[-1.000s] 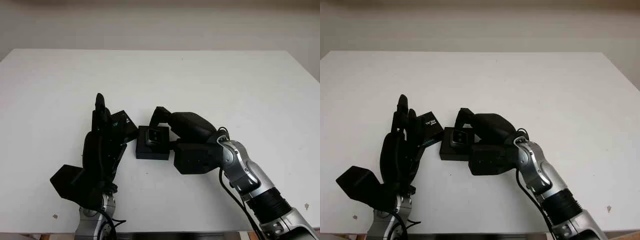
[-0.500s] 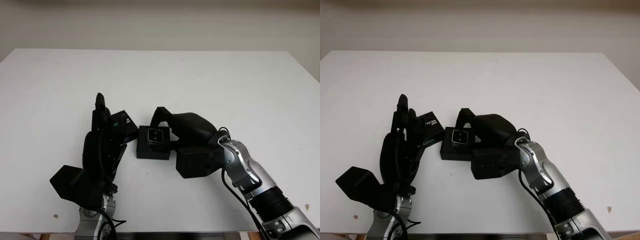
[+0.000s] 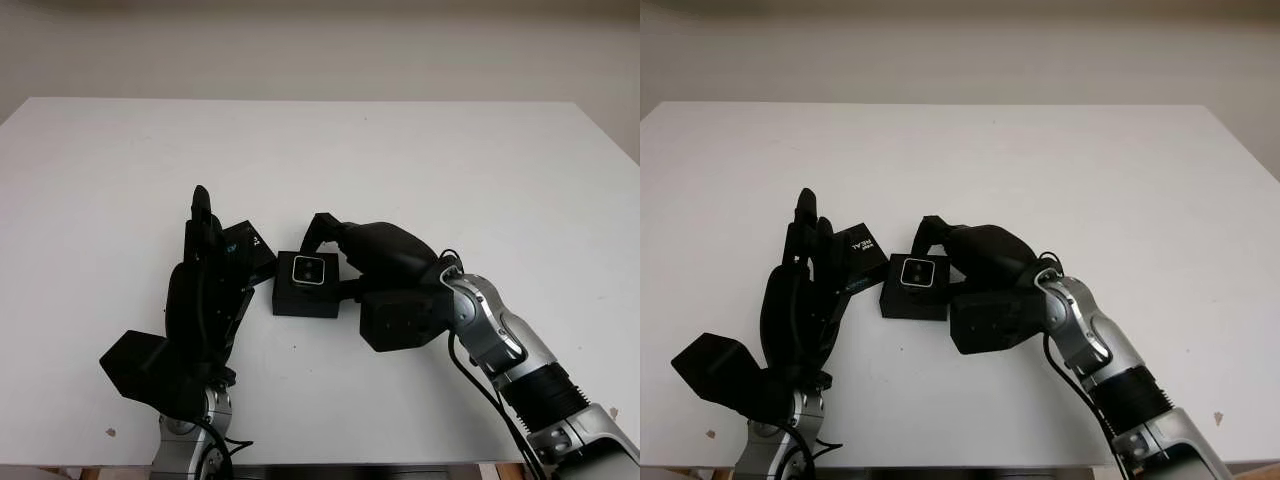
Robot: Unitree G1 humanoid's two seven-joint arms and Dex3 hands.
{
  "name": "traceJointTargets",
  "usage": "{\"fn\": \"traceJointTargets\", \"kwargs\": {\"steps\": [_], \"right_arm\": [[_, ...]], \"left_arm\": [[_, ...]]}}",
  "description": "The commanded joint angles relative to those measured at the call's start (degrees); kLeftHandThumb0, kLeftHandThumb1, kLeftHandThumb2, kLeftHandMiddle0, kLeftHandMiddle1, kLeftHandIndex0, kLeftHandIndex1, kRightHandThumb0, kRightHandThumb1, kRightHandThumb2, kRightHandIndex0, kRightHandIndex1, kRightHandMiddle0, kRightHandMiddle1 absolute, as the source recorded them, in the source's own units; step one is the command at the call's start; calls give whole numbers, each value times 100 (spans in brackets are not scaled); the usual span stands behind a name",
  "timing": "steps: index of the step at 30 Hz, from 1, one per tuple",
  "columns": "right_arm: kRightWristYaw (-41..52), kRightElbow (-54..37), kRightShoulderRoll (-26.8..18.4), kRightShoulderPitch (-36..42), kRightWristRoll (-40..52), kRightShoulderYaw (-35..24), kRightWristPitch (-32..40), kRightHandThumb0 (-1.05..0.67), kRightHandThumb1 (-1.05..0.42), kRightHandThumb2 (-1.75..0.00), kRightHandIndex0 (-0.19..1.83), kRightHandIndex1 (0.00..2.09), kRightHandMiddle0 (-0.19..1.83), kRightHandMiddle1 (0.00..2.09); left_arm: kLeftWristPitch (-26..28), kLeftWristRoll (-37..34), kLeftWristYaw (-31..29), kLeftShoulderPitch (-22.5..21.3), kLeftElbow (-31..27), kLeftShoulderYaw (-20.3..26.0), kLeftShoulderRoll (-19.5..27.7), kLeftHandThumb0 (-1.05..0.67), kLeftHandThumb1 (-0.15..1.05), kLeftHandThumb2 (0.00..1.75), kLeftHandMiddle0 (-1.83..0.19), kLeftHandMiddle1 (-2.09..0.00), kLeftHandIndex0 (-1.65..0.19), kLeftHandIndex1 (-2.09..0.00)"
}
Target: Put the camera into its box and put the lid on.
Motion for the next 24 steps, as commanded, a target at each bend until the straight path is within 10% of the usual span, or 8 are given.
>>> {"fn": "traceJointTargets", "kwargs": {"steps": [1,12,18,24], "right_arm": [[-15,67,-40,-306,119,-200,31,-79,-98,-5,12,5,-19,110],[-90,165,9,-864,378,-567,278,-81,-98,-5,8,4,-16,87],[446,169,-79,-1034,723,-645,322,-87,-97,-6,1,3,-6,40],[841,-246,86,-783,1728,-1147,916,-80,-105,-36,-1,4,-3,16]], "left_arm": [[-23,-5,9,-1,-124,-54,-206,-53,105,33,1,-5,4,-6],[-26,-8,27,-7,-115,-61,-204,-54,105,32,0,-6,4,-6],[-2,-42,27,33,-159,-66,-207,-53,105,33,0,-5,4,-6],[2,-70,6,48,-159,-11,-142,-53,105,34,1,-5,4,-6]]}}
